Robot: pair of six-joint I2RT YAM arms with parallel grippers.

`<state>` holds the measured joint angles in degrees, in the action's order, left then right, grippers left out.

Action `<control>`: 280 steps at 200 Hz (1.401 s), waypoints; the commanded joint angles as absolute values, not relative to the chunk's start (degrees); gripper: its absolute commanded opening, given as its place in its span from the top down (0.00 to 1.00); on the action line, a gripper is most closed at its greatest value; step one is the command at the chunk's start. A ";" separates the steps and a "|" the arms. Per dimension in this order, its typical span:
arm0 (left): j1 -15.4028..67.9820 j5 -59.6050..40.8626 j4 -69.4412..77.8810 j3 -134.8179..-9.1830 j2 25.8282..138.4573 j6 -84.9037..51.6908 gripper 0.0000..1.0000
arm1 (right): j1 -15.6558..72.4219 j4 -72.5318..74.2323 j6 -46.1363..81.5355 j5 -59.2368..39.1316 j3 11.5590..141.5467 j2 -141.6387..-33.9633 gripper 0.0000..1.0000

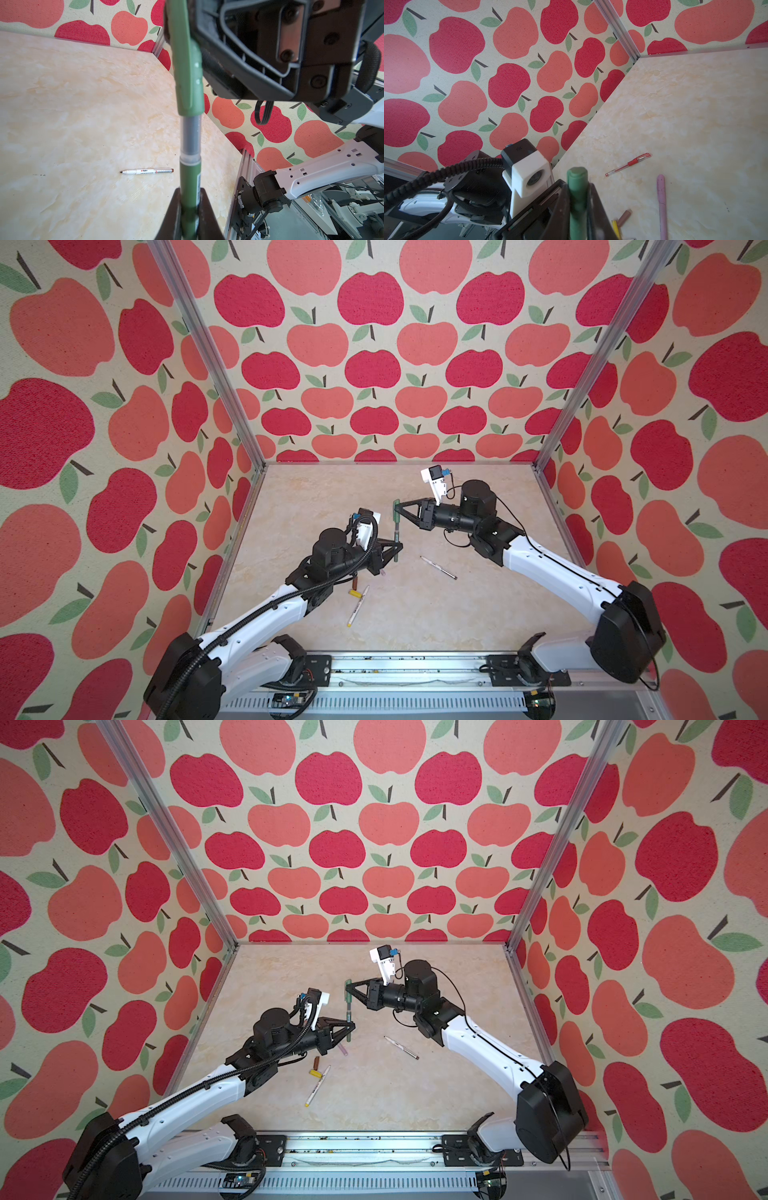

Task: Insert the pens into the pen caps
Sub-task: 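Lower the green cap down over the nib with the right gripper, then press the green cap further onto the pen with the right gripper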

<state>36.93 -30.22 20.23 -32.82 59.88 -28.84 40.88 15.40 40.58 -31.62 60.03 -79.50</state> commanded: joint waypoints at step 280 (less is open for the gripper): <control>28.64 -33.05 23.34 -46.61 62.04 -17.80 1.00 | 47.81 1.87 32.34 -27.51 52.79 -78.71 1.00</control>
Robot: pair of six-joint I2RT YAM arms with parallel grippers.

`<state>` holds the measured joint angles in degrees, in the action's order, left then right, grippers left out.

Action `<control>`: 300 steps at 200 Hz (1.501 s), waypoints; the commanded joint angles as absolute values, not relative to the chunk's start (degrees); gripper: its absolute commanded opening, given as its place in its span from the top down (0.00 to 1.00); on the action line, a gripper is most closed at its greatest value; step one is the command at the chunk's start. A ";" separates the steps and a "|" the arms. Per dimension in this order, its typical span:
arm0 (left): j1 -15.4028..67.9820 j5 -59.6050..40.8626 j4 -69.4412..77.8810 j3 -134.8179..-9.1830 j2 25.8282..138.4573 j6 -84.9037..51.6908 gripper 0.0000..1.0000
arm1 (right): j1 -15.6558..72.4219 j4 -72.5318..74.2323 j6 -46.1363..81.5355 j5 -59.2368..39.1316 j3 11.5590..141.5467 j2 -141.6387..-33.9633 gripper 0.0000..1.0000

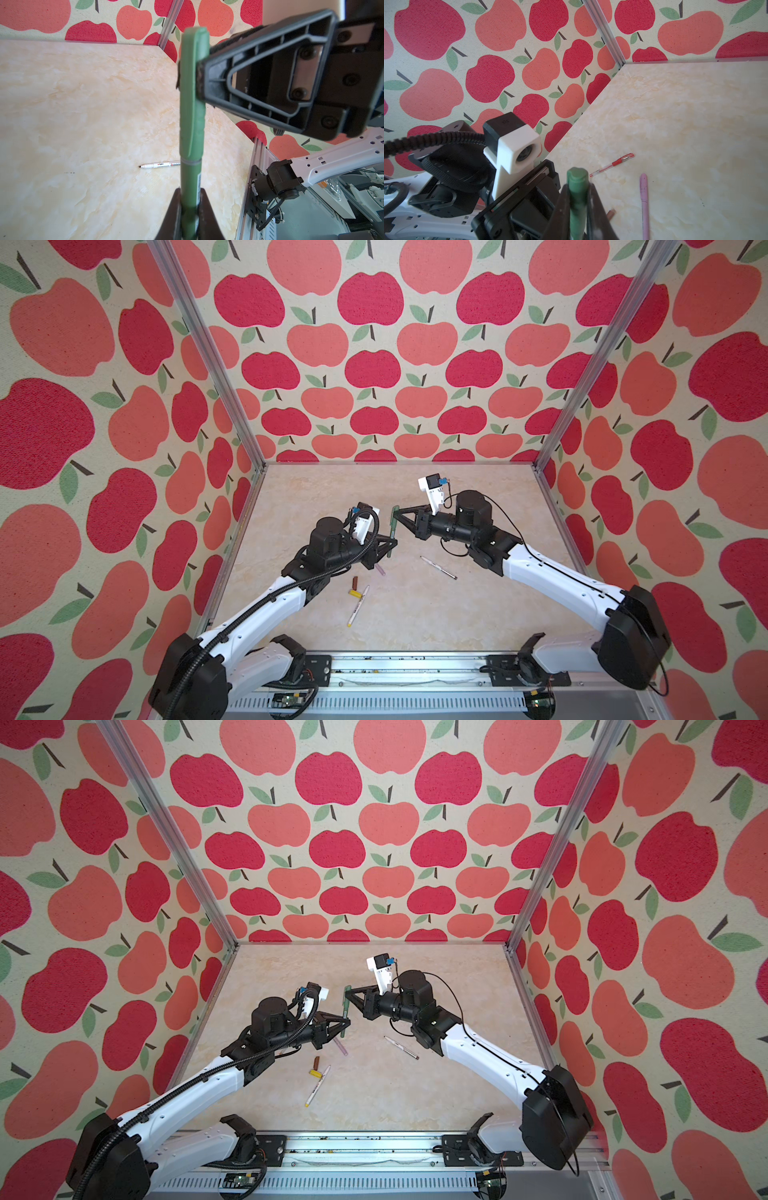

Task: Insert the pens into the pen caps
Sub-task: 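Press the green cap further onto the pen with the right gripper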

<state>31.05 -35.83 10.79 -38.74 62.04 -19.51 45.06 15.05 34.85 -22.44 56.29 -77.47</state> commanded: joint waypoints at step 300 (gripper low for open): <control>24.96 -37.22 27.90 -56.86 70.03 -14.10 1.00 | 51.72 -0.13 31.45 -24.26 48.54 -79.05 1.00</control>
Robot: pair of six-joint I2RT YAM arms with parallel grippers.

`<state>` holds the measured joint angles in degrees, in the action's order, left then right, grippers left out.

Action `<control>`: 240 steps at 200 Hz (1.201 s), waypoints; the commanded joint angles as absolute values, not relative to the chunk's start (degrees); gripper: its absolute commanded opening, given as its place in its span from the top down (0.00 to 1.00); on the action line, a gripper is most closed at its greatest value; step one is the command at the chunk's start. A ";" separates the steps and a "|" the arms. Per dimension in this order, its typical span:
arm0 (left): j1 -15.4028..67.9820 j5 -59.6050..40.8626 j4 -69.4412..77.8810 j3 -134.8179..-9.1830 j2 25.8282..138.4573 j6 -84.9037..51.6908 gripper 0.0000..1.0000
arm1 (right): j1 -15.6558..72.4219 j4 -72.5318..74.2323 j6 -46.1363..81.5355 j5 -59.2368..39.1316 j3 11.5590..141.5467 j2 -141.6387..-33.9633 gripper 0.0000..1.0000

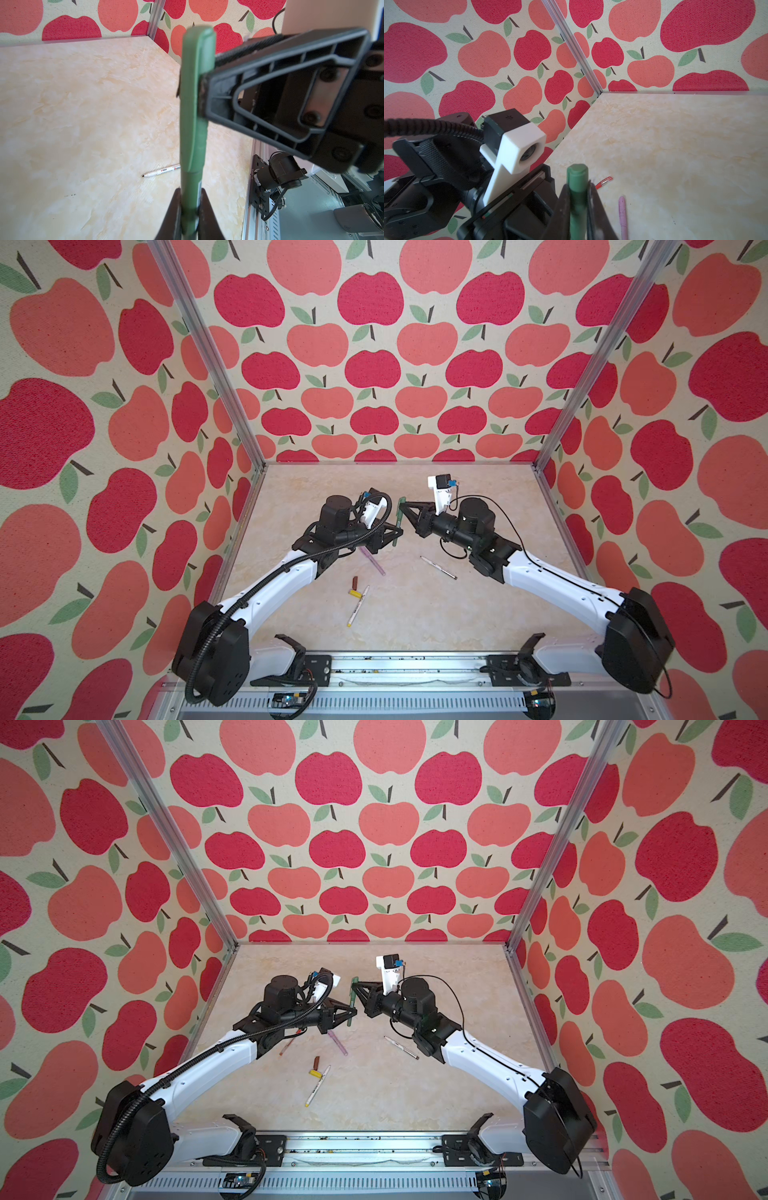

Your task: Insert the pens into the pen caps

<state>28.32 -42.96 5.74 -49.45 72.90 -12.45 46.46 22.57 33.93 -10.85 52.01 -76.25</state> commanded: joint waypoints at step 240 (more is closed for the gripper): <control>35.12 -18.26 -3.79 -47.51 68.79 -27.61 1.00 | 36.17 -8.69 30.83 -6.77 50.54 -57.12 0.58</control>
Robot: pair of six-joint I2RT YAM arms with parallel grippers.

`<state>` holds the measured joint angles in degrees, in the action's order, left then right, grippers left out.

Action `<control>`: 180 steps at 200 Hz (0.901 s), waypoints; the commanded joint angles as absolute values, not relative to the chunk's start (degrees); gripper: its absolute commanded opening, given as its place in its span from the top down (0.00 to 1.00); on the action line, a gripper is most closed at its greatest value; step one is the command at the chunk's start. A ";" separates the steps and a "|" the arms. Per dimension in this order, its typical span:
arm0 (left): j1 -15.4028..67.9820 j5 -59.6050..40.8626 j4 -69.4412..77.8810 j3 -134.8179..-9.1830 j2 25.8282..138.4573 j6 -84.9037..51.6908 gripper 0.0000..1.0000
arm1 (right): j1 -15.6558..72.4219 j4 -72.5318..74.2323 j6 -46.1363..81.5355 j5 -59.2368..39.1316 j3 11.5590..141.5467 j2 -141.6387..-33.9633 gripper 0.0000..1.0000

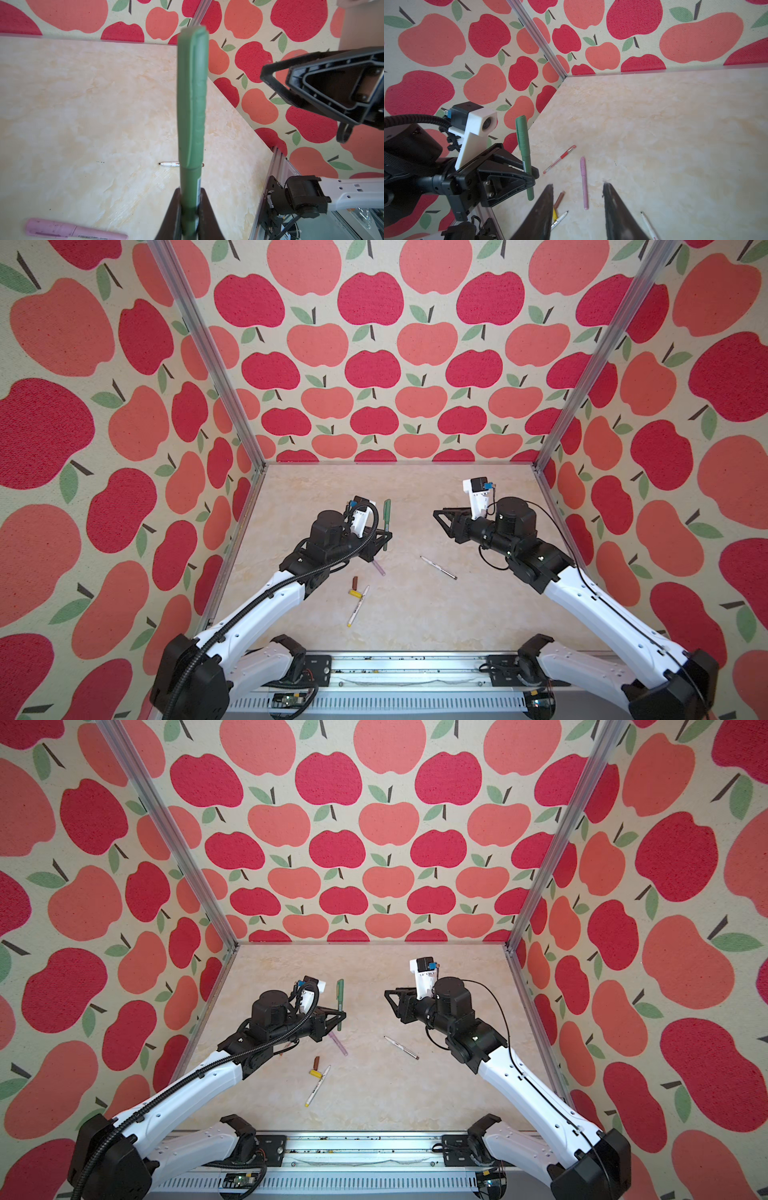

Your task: Insert the pens into the pen caps

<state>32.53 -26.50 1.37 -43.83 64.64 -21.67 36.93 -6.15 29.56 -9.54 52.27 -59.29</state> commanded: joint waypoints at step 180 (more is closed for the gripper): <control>39.42 -1.17 -29.97 -73.31 102.29 10.01 1.00 | 32.14 -12.51 27.64 -3.03 46.79 -47.71 0.58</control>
